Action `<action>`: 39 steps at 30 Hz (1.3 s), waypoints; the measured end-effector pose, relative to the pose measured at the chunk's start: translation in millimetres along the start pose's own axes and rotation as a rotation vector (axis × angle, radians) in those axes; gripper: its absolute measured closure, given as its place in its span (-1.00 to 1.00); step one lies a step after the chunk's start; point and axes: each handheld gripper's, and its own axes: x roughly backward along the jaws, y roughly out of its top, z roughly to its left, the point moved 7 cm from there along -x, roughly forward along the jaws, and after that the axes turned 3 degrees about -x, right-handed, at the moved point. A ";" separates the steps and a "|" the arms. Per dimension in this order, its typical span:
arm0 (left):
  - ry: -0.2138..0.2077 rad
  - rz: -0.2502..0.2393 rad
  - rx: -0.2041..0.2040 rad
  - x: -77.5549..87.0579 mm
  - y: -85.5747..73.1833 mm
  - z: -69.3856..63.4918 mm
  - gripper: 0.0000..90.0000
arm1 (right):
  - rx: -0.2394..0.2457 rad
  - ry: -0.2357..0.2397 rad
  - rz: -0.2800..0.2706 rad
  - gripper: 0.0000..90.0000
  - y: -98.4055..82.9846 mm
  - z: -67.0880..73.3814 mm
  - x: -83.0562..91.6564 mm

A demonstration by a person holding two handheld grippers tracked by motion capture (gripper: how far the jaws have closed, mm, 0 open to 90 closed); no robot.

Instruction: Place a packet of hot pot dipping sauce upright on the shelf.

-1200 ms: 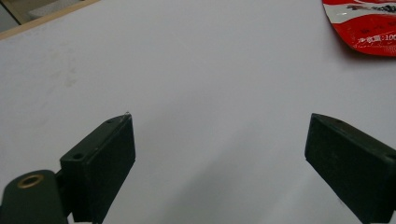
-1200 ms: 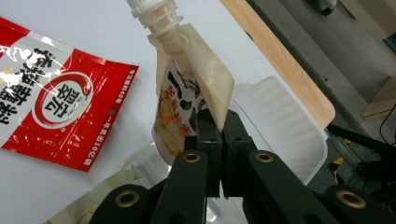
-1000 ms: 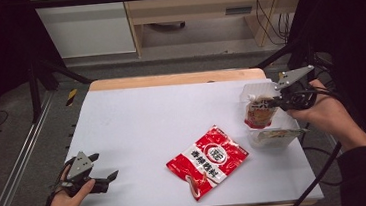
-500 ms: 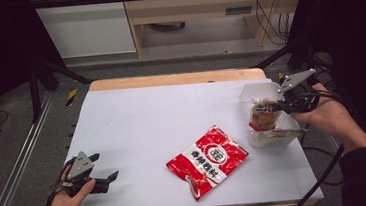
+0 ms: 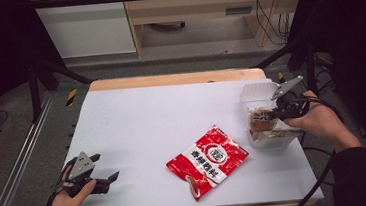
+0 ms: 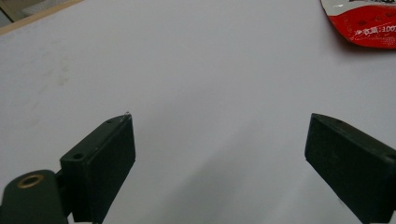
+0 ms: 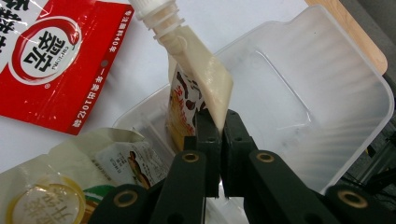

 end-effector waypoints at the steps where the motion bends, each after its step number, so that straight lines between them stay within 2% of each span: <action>1: -0.001 0.001 -0.001 0.0 0.0 -0.1 -0.81 | -0.015 0.001 -0.004 0.96 0.2 0.0 0.1; 4: -0.002 0.002 -0.003 0.0 -0.1 -0.5 -0.81 | -0.009 0.008 0.001 0.95 -1.8 -1.1 0.7; 7: -0.002 0.002 -0.004 -0.1 -0.1 -0.5 -0.81 | -0.023 0.007 -0.002 0.91 -2.7 0.1 1.1; 12: -0.001 0.002 -0.004 0.3 0.0 -0.3 -0.81 | -0.031 -0.001 -0.011 0.75 -3.0 -1.3 4.2; 16: -0.002 0.002 -0.006 -0.3 0.2 -0.8 -0.81 | -0.048 -0.021 -0.038 0.44 -0.1 -1.1 11.6; 22: 0.000 -0.003 -0.005 -0.4 1.1 -1.5 -0.81 | -0.053 -0.085 -0.136 -0.07 16.3 5.7 38.5; 25: 0.001 -0.005 -0.002 -0.3 1.6 -1.9 -0.81 | -0.047 -0.114 -0.203 -0.25 29.1 17.4 56.8; 29: -0.001 -0.001 -0.009 -1.3 2.0 -3.9 -0.82 | -0.036 -0.131 -0.250 -0.45 40.3 39.5 69.4; 35: 0.000 0.003 -0.014 -1.9 2.4 -5.9 -0.82 | -0.044 -0.100 -0.295 -0.67 50.6 81.7 70.6; 39: -0.002 -0.002 -0.009 -1.7 3.1 -7.5 -0.82 | -0.019 -0.089 -0.321 -0.72 53.9 110.3 65.7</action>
